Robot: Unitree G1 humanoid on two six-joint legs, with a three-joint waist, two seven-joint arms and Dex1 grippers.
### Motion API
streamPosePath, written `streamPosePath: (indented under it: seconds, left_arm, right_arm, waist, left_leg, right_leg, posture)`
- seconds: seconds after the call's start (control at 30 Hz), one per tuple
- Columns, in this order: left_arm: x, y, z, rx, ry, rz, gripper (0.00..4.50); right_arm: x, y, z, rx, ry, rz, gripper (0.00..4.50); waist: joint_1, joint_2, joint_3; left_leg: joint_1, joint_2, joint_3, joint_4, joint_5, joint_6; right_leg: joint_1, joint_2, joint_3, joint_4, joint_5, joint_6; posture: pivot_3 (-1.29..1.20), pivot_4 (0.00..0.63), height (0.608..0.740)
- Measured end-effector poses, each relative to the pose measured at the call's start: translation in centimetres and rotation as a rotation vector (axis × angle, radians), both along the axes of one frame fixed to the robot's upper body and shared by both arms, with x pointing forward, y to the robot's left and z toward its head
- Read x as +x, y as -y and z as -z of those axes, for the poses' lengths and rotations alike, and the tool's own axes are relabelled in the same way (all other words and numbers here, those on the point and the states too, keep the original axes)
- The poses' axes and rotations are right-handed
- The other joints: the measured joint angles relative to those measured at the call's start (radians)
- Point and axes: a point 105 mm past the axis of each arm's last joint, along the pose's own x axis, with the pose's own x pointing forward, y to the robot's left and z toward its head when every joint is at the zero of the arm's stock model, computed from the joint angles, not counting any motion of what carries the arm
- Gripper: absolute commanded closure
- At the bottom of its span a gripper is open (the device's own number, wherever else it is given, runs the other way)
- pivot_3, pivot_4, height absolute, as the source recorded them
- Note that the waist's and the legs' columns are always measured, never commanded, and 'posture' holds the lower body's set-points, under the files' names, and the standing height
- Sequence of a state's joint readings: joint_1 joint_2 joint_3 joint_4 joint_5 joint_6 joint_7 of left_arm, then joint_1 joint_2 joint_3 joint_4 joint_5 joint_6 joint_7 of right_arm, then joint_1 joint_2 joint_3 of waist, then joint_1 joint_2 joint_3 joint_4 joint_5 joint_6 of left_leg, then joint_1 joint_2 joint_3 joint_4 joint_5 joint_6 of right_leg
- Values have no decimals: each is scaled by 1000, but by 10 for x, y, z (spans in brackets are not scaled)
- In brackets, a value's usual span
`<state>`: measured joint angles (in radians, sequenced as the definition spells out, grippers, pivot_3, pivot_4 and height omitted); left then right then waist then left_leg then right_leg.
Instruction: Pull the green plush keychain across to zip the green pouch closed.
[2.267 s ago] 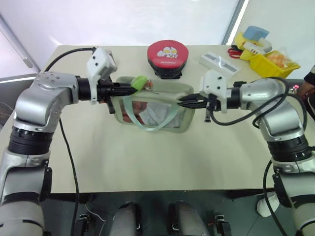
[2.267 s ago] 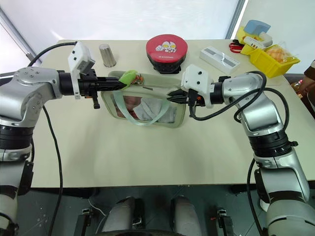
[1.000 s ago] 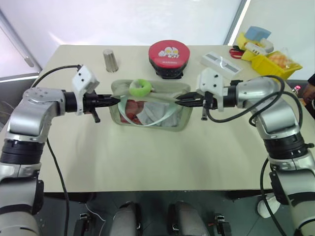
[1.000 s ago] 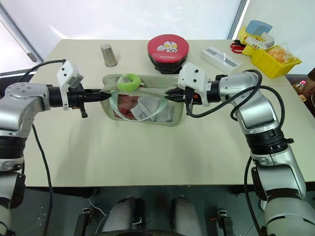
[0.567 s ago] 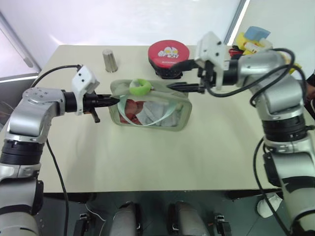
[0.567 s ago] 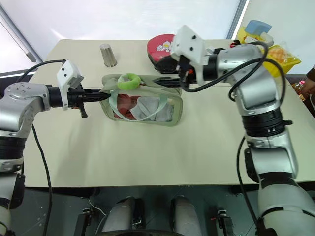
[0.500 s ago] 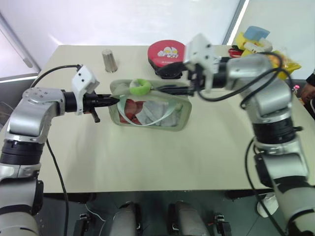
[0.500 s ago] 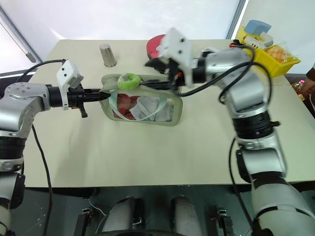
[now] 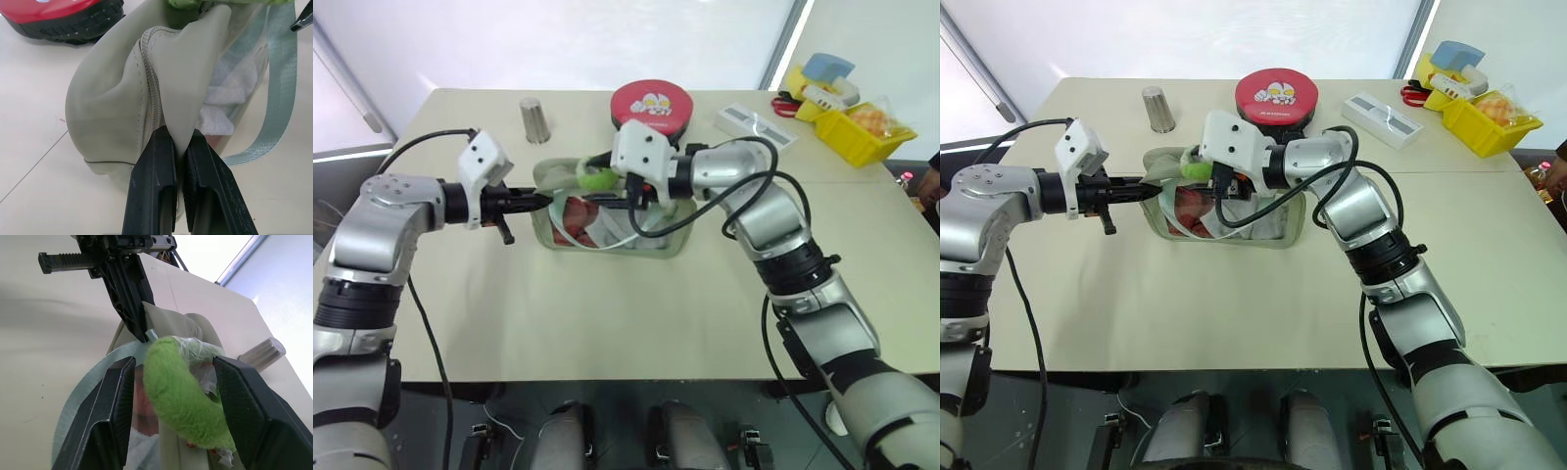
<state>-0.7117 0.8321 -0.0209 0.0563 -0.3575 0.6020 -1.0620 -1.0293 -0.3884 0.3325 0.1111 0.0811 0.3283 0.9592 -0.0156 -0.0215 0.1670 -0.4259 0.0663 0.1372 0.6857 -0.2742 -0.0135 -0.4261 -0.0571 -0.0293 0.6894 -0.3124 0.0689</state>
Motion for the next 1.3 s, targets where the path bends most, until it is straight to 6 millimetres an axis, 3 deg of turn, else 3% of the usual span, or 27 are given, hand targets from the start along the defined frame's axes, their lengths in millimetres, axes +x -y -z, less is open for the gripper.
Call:
streamPosePath:
  seconds: [0.13,0.17,0.27,0.4,0.67,0.8,0.93,1.03,1.17,1.23,1.3]
  left_arm:
    - [0,0,0,-2,0,-2,4500]
    - [0,0,0,-2,0,-3,4500]
    - [0,0,0,-2,0,-2,4500]
    - [-1,1,0,-2,1,2,4500]
    - [-4,-1,3,-6,0,-2,4500]
    - [-4,-1,3,-6,1,1,4500]
    - [-4,0,3,-6,1,2,4500]
    - [-3,1,3,-8,0,5,4500]
    - [-3,2,4,-9,-2,8,4500]
    - [-3,2,4,-9,-2,9,4500]
    - [-3,2,4,-9,-2,9,4500]
  right_arm:
    - [1,2,-5,34,-14,6,4289]
    - [1,3,-6,44,-22,8,4424]
    - [3,11,-15,75,-54,30,4424]
    - [10,44,-33,76,-34,128,4424]
    - [27,127,-53,-9,90,416,4424]
    - [35,168,-30,-116,105,555,4424]
    - [39,184,7,-152,39,620,4424]
    - [40,184,35,-126,-35,646,4424]
    - [35,165,102,-86,-216,646,4424]
    - [33,155,116,-68,-249,635,4424]
    - [34,151,117,-61,-245,634,4424]
  waist:
    - [0,0,0]
    - [0,0,0]
    - [1,0,0]
    - [2,0,0]
    - [1,0,0]
    - [2,0,0]
    - [1,0,0]
    - [1,0,0]
    - [2,-1,-1]
    - [1,-1,-1]
    - [1,-1,-1]
  left_leg:
    - [0,0,0,0,0,0]
    - [0,0,0,0,0,0]
    - [0,0,0,0,0,0]
    - [0,0,0,0,0,0]
    - [0,0,0,0,0,0]
    - [0,0,0,0,0,0]
    - [0,0,1,-1,0,0]
    - [1,0,0,0,0,0]
    - [1,0,0,0,0,0]
    - [1,0,0,0,0,0]
    - [1,0,0,0,0,0]
  right_leg:
    - [0,0,0,0,0,0]
    - [0,0,0,0,0,0]
    - [0,0,0,0,0,0]
    - [0,-1,0,0,0,0]
    - [0,0,0,-1,0,0]
    - [0,0,0,-1,0,0]
    - [0,0,0,-1,0,0]
    - [1,0,0,-1,0,0]
    - [2,0,0,-1,0,0]
    - [1,0,0,-1,0,0]
    - [2,0,0,-1,0,0]
  posture:
    - [0,150,740]
    - [0,150,740]
    - [0,150,740]
    - [0,150,740]
    - [0,150,740]
    - [0,150,740]
    - [0,150,740]
    - [0,150,740]
    - [0,150,740]
    - [0,150,740]
    - [0,150,740]
